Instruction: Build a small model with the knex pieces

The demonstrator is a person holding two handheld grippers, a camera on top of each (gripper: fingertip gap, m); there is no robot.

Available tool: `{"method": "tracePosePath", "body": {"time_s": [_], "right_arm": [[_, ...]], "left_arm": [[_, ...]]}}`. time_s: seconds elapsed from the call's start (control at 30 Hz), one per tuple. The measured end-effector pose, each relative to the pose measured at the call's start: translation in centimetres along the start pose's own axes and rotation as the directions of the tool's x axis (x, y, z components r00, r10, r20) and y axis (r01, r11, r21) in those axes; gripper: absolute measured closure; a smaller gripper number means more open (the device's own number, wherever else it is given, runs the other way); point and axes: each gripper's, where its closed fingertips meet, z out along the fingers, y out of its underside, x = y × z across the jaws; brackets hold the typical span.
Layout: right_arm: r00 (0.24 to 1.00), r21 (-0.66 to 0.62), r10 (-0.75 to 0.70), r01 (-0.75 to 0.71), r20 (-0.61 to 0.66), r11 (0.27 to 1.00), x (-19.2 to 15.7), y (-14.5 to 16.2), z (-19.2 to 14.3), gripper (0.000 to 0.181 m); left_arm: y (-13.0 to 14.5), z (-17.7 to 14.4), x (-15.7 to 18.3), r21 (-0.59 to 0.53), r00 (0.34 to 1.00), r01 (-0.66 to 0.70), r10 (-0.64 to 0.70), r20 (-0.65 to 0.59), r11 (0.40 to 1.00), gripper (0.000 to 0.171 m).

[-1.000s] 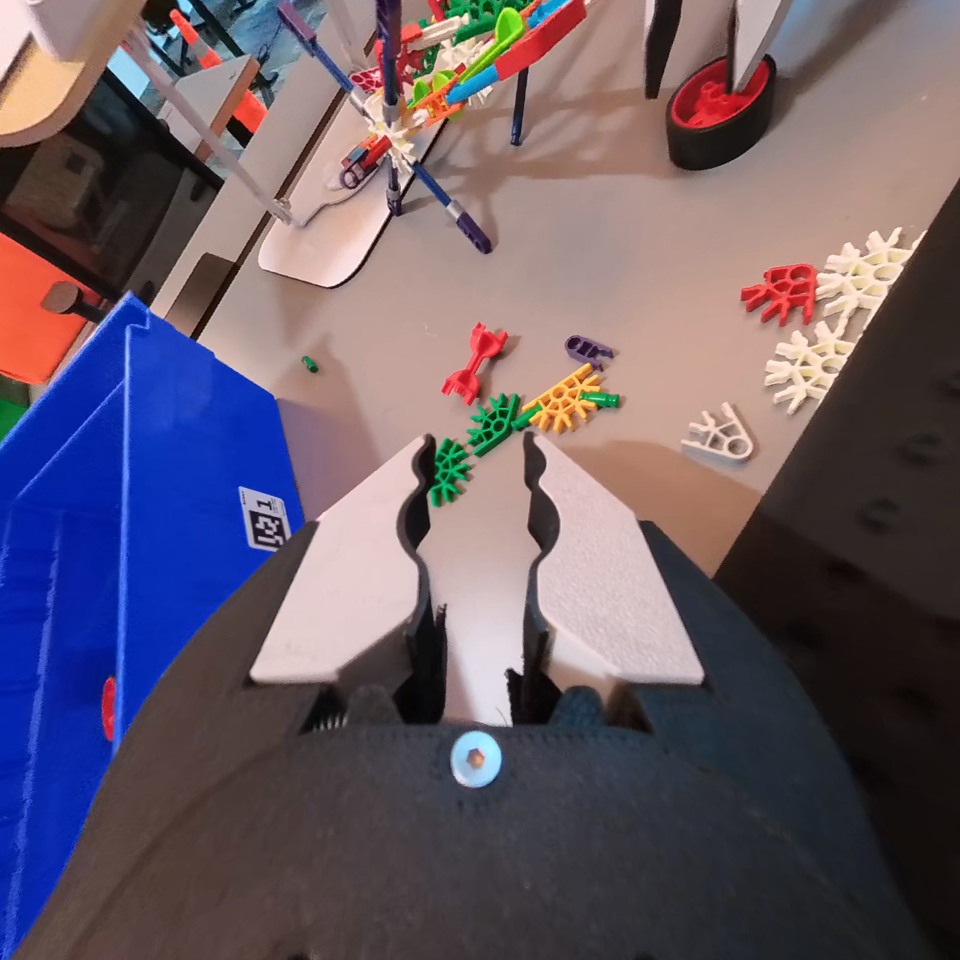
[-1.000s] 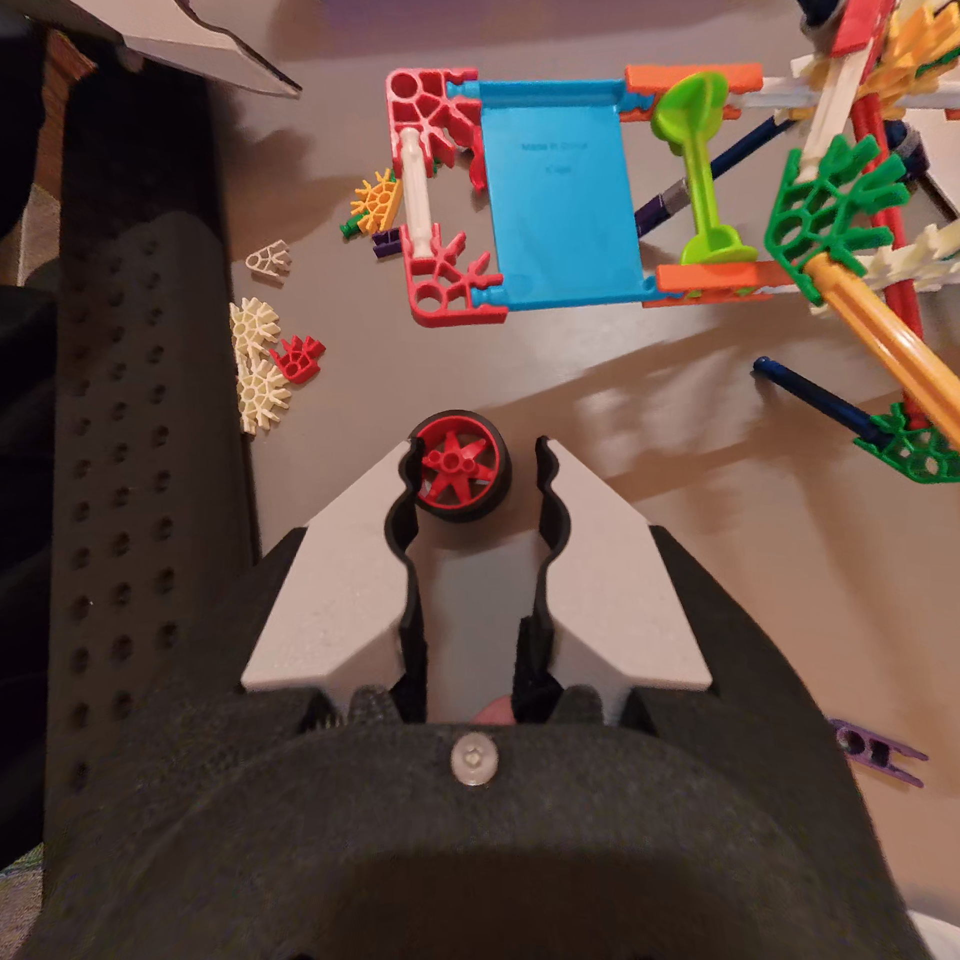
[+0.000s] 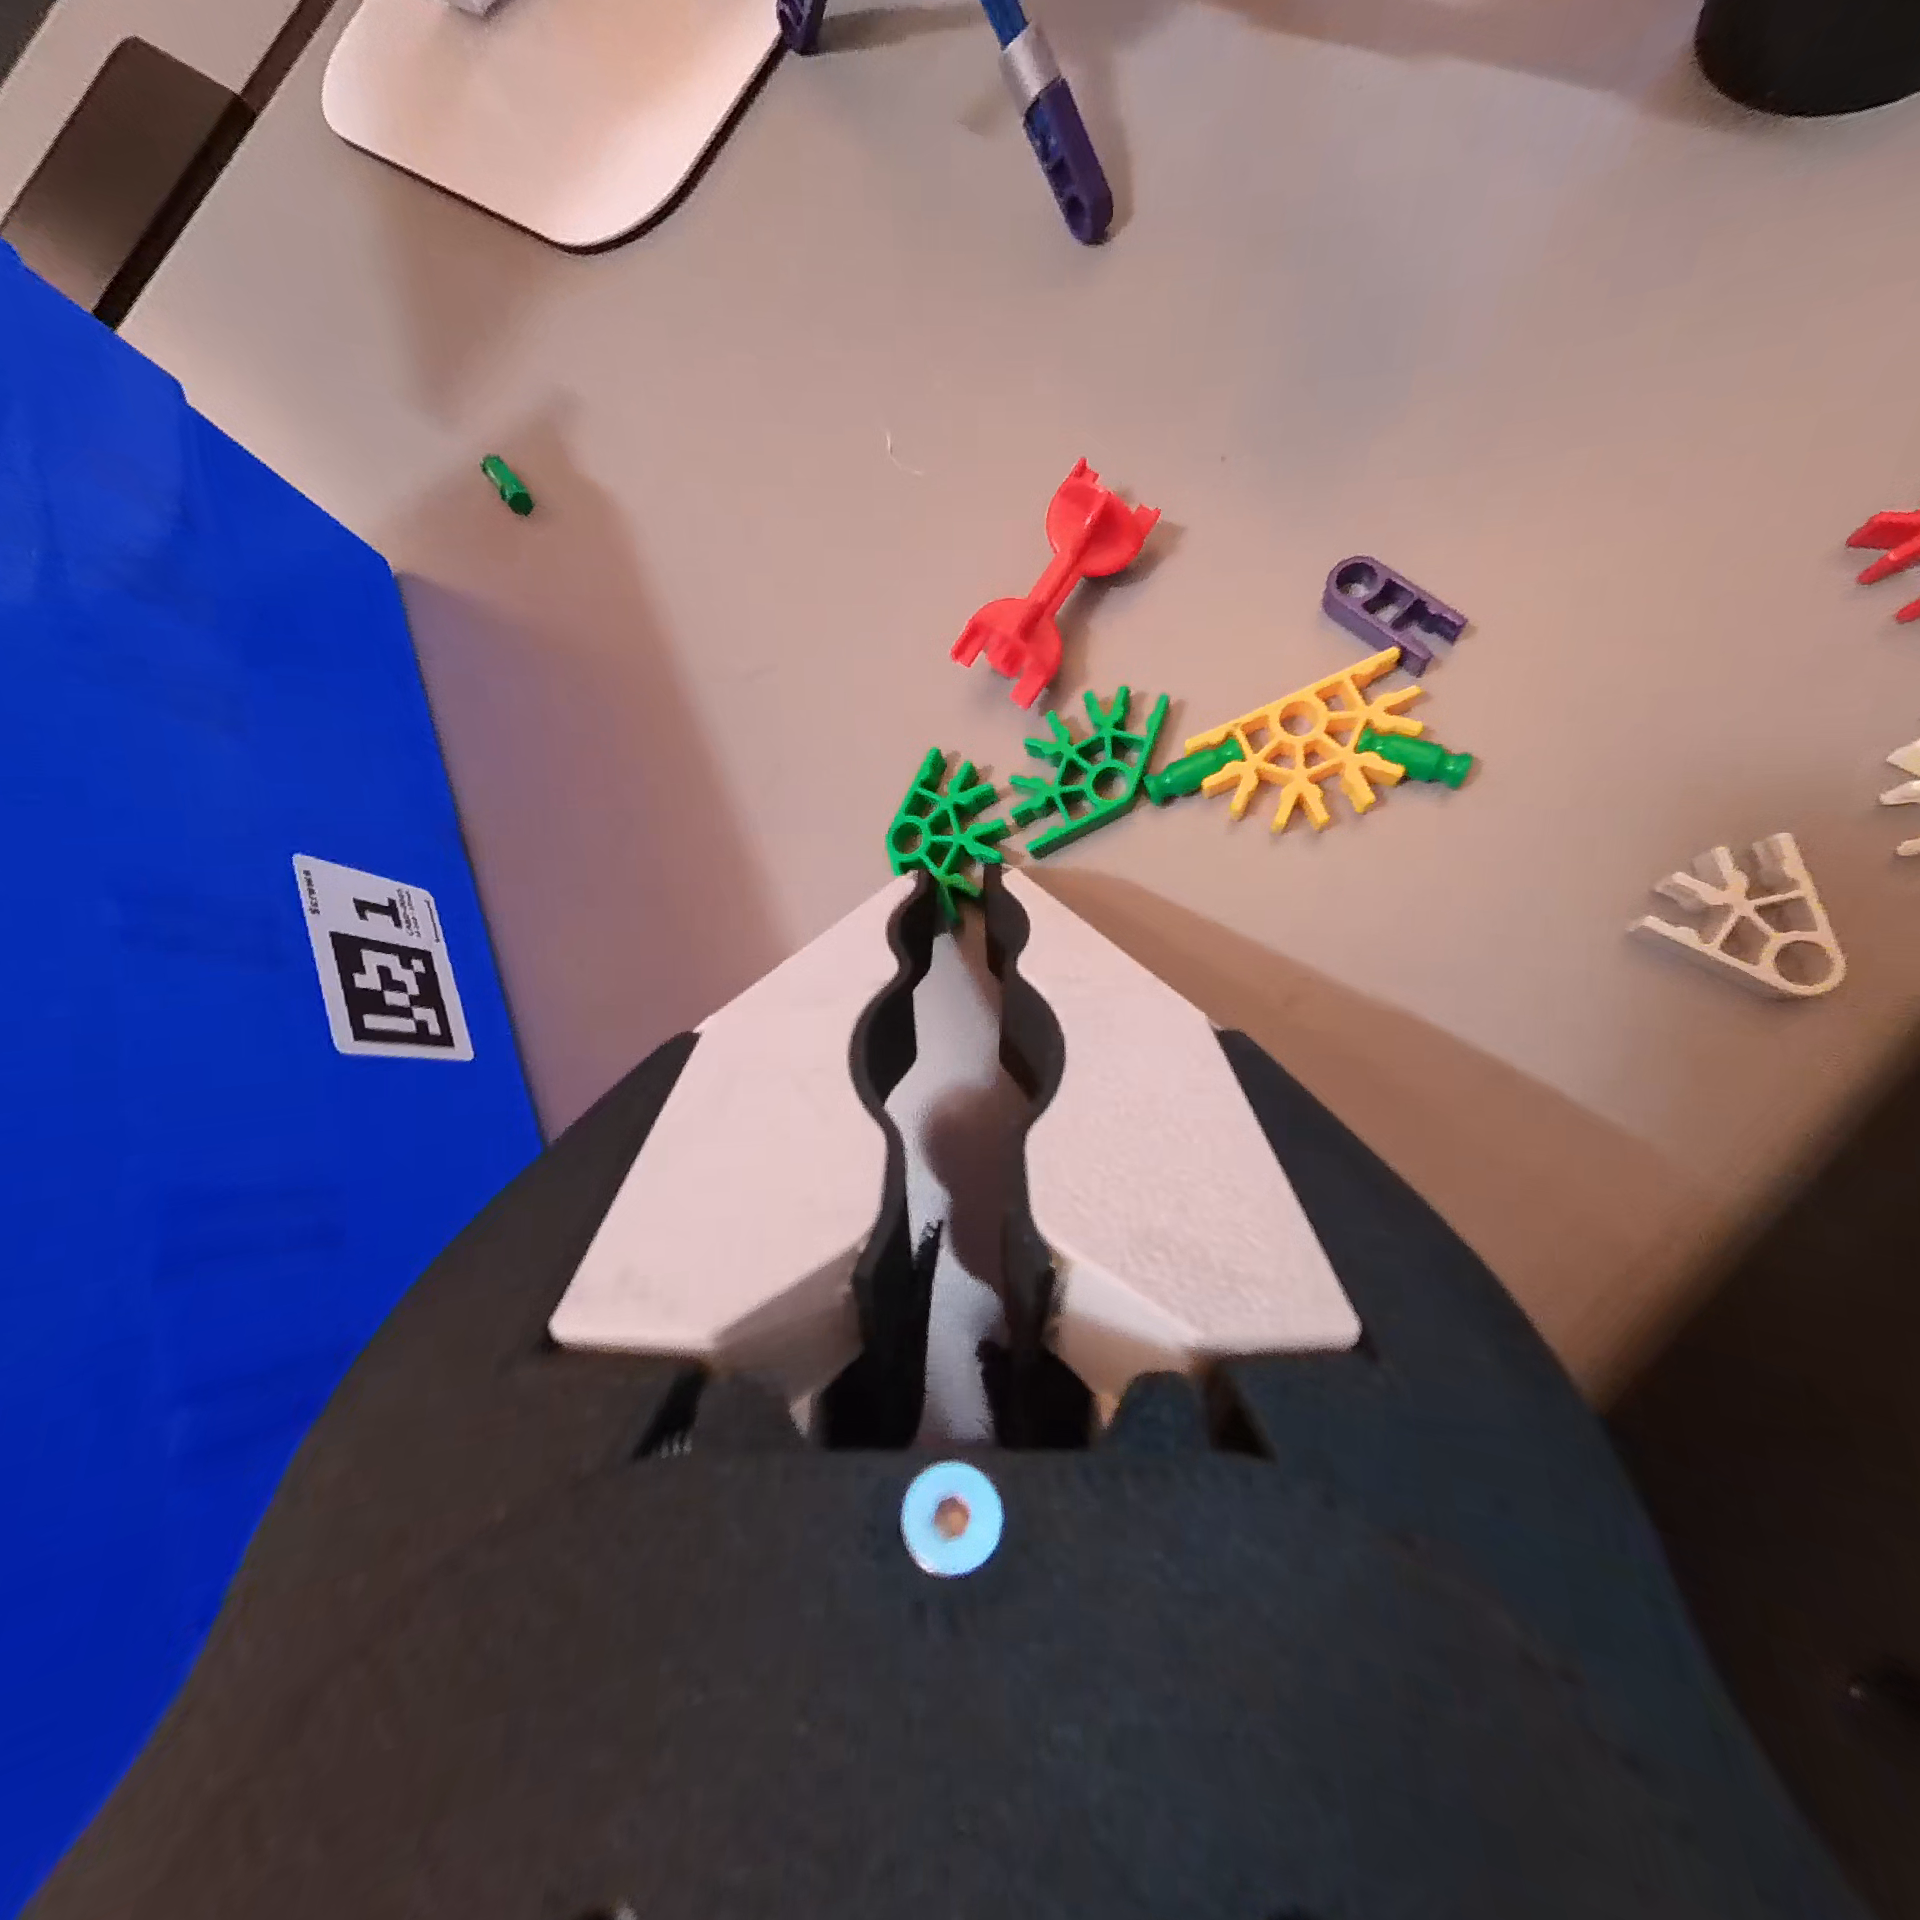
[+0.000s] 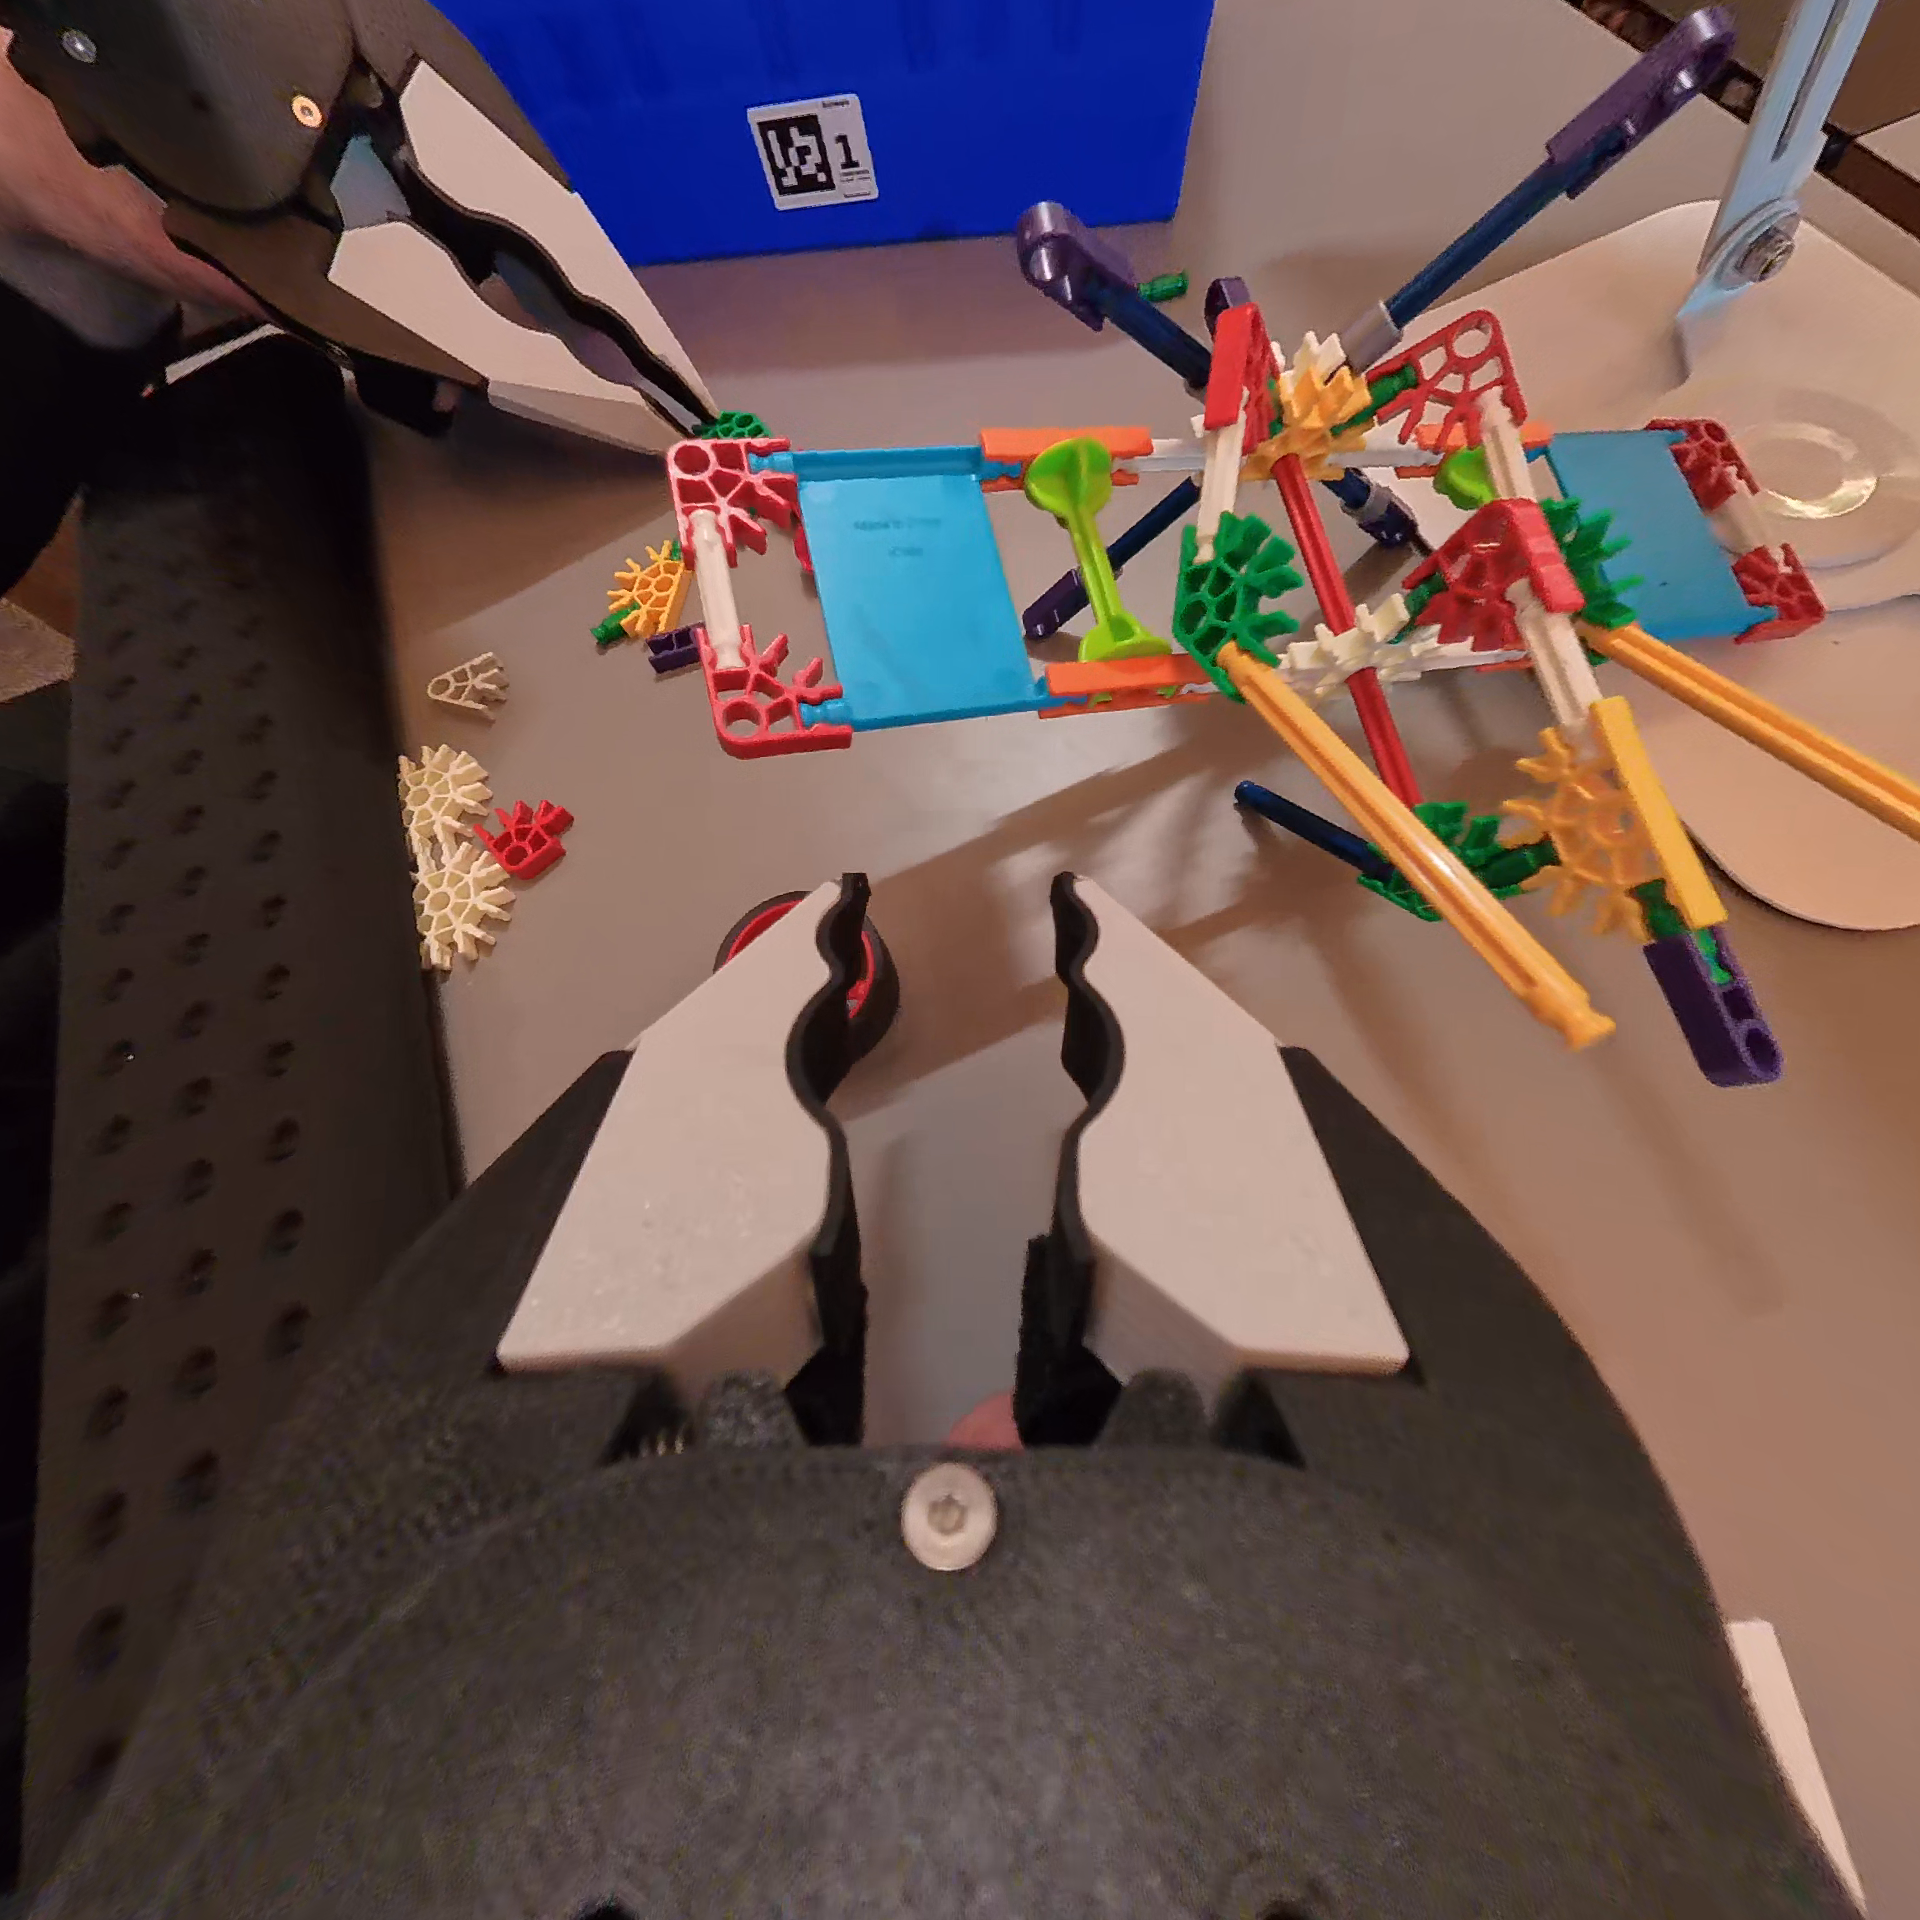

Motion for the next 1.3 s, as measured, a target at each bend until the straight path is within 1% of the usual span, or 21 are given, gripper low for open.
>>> {"method": "tracePosePath", "body": {"time_s": [0.07,0.13,0.2,0.27,0.3,0.4,0.43,0.5,0.67,0.8,0.9,0.97,1.03,1.1,1.17,1.3], "right_arm": [[1.000,-0.004,-0.006,0.006,0.001,1.000,-0.1,0.0,0.1,0.147],[1.000,-0.003,-0.009,0.009,0.001,1.000,-0.2,0.0,0.1,0.147],[1.000,-0.004,-0.012,0.012,0.002,1.000,-0.2,0.0,0.1,0.147],[1.000,-0.006,-0.015,0.015,0.002,1.000,-0.3,0.0,0.2,0.147],[1.000,-0.008,-0.016,0.016,0.003,1.000,-0.3,0.1,0.3,0.147],[1.000,-0.013,-0.022,0.022,0.004,1.000,-0.4,0.2,0.4,0.147],[1.000,-0.014,-0.023,0.023,0.003,1.000,-0.3,0.2,0.4,0.147],[1.000,-0.010,-0.022,0.022,-0.001,1.000,-0.2,0.1,0.3,0.147],[0.999,0.037,-0.006,0.008,-0.043,0.999,0.7,-0.7,-0.6,0.148],[0.994,0.103,0.034,-0.023,-0.103,0.994,2.3,-1.7,-2.0,0.148],[0.986,0.163,0.071,-0.046,-0.149,0.986,3.7,-2.4,-3.5,0.149],[0.982,0.200,0.100,-0.067,-0.163,0.978,4.4,-2.8,-4.4,0.149],[0.978,0.217,0.116,-0.077,-0.175,0.973,4.9,-2.8,-4.9,0.150],[0.977,0.213,0.119,-0.080,-0.177,0.974,5.0,-2.7,-4.8,0.149],[0.978,0.197,0.112,-0.076,-0.176,0.977,4.9,-2.4,-4.5,0.150],[0.986,0.153,0.085,-0.063,-0.142,0.986,4.1,-1.8,-3.5,0.150]], "left_arm": [[-0.1,-0.2,-0.1,0.006,1.000,0.004,-0.004,0.009,1.000,0.164],[0.0,-0.4,-0.3,0.006,1.000,0.012,-0.012,0.023,1.000,0.155],[0.1,-0.5,-0.6,0.002,0.999,0.020,-0.020,0.034,1.000,0.152],[0.4,-0.2,-0.7,-0.012,0.999,0.028,-0.028,0.029,1.000,0.143],[0.3,-0.1,-0.7,-0.005,0.999,0.037,-0.037,0.025,0.999,0.143],[0.2,0.2,-0.5,-0.001,0.998,0.065,-0.065,-0.016,0.998,0.149],[0.2,0.3,-0.5,0.003,0.998,0.066,-0.065,-0.024,0.998,0.155],[0.0,0.4,-0.4,0.009,0.998,0.061,-0.060,-0.025,0.998,0.156],[-0.3,-0.1,-0.8,0.027,0.999,0.016,-0.017,0.032,0.999,0.157],[-2.2,-1.6,-0.9,0.086,0.997,-0.032,0.026,0.075,0.996,0.157],[-4.6,-2.6,1.4,0.149,0.994,-0.108,0.104,0.036,0.983,0.157],[-6.3,-2.8,4.1,0.188,0.980,-0.192,0.199,-0.016,0.963,0.157],[-7.9,-2.5,6.7,0.219,0.962,-0.243,0.264,-0.071,0.945,0.157],[-9.5,-2.1,9.6,0.260,0.937,-0.275,0.319,-0.145,0.926,0.157],[-10.5,-1.3,12.0,0.279,0.906,-0.315,0.375,-0.198,0.907,0.157],[-11.3,0.2,14.1,0.272,0.854,-0.423,0.481,-0.200,0.864,0.157]]}}
